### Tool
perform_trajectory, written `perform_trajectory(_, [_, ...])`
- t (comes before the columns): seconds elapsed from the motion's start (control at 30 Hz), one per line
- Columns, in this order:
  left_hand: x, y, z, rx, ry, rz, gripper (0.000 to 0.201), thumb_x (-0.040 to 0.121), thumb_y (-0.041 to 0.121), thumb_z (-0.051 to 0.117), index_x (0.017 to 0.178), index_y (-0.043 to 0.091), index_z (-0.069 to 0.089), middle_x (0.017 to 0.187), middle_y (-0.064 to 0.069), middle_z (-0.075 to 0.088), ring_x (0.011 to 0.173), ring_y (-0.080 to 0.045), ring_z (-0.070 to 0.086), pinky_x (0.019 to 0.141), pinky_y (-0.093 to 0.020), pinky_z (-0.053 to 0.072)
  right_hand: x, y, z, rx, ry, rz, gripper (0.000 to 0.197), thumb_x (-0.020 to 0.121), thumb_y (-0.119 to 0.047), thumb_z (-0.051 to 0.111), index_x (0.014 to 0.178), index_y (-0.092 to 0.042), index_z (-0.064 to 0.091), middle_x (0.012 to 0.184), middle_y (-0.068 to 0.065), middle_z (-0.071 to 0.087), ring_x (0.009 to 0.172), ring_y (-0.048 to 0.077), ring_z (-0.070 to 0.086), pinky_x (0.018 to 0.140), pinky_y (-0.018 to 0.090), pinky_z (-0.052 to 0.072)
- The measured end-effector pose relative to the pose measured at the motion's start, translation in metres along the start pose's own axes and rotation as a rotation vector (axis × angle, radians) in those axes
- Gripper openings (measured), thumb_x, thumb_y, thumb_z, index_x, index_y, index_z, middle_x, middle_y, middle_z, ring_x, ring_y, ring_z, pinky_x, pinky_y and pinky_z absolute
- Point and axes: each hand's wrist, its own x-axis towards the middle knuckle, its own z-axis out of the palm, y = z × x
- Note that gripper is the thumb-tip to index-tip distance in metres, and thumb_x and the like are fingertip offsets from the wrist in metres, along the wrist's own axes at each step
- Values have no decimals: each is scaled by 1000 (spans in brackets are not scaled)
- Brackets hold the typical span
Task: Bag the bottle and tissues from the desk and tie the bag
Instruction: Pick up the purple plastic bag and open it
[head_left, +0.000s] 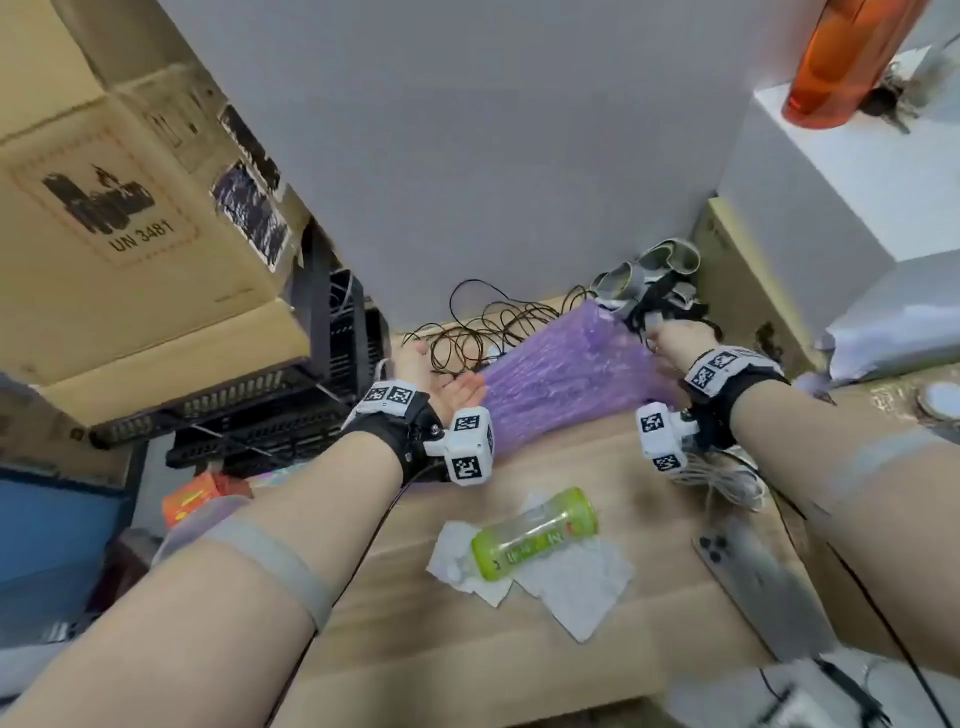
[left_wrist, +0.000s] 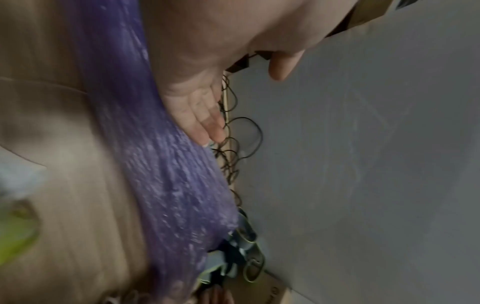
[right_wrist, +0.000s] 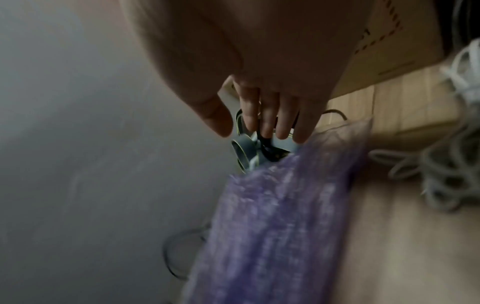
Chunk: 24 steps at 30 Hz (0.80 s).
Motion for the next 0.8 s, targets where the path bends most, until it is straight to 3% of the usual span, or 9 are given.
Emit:
perform_trajectory(0.07, [8, -10, -3, 93, 3, -19, 59, 92, 41, 49, 128, -5, 41, 103, -18, 61, 92, -31, 62, 79, -45, 52, -11, 5, 2, -198, -9, -74, 29, 75, -29, 68, 101, -19, 63, 108, 9, 63, 101, 29, 62, 83, 31, 52])
perform_trajectory(0.1, [14, -16, -9, 124, 15, -30, 54, 92, 40, 49, 123, -4, 45, 98, -17, 61, 88, -30, 62, 76, -44, 53, -10, 10, 6, -245, -44, -95, 33, 82, -19, 67, 114, -20, 59, 116, 10, 60, 114, 31, 59, 79, 26, 49])
perform_trajectory(0.13, [19, -22, -16, 175, 15, -33, 48, 92, 39, 48, 116, -3, 49, 93, -15, 62, 85, -28, 62, 74, -43, 53, -13, 14, 9, -269, -79, -87, 48, 85, -12, 66, 130, -15, 52, 128, 11, 56, 121, 32, 54, 84, 27, 46])
perform_trajectory(0.23, [33, -31, -25, 245, 20, -70, 37, 91, 37, 47, 97, 2, 58, 77, -9, 63, 77, -24, 63, 76, -40, 55, 1, 24, 21, -334, -110, -125, 71, 81, -10, 67, 145, -13, 36, 132, 18, 56, 116, 37, 57, 93, 34, 47])
perform_trajectory(0.37, [41, -44, -37, 313, 46, -89, 45, 89, 38, 52, 116, 1, 53, 89, -12, 63, 79, -26, 64, 72, -41, 57, 11, 32, 31, -480, -67, -69, 56, 75, -26, 68, 128, -20, 49, 117, 15, 61, 92, 33, 59, 87, 38, 51])
perform_trajectory(0.47, [40, -44, -40, 356, 46, -86, 42, 90, 37, 52, 113, 1, 53, 90, -13, 64, 80, -27, 64, 76, -41, 57, 5, 28, 31, -487, -114, -126, 28, 72, -28, 71, 92, -13, 60, 92, 12, 66, 76, 28, 61, 77, 37, 54])
perform_trajectory(0.6, [27, -36, -32, 463, -6, -69, 40, 91, 35, 53, 114, 3, 56, 93, -11, 63, 82, -24, 62, 83, -39, 55, -11, 4, 28, -573, -244, -265, 24, 70, -28, 75, 68, -16, 53, 71, 5, 60, 65, 21, 57, 57, 27, 44])
perform_trajectory(0.73, [7, -26, -11, 606, -91, 19, 53, 90, 39, 59, 127, 3, 53, 100, -12, 64, 82, -24, 63, 89, -40, 55, -43, -27, 28, -604, -406, -429, 47, 75, -34, 78, 63, -23, 34, 60, -4, 41, 54, 14, 40, 52, 28, 29])
perform_trajectory(0.8, [-6, -22, 6, 655, -151, 71, 60, 87, 49, 61, 127, 4, 52, 101, -12, 63, 83, -25, 63, 88, -42, 56, -70, -42, 29, -594, -440, -524, 31, 76, -34, 78, 78, -24, 48, 72, -8, 48, 62, 10, 45, 57, 24, 31])
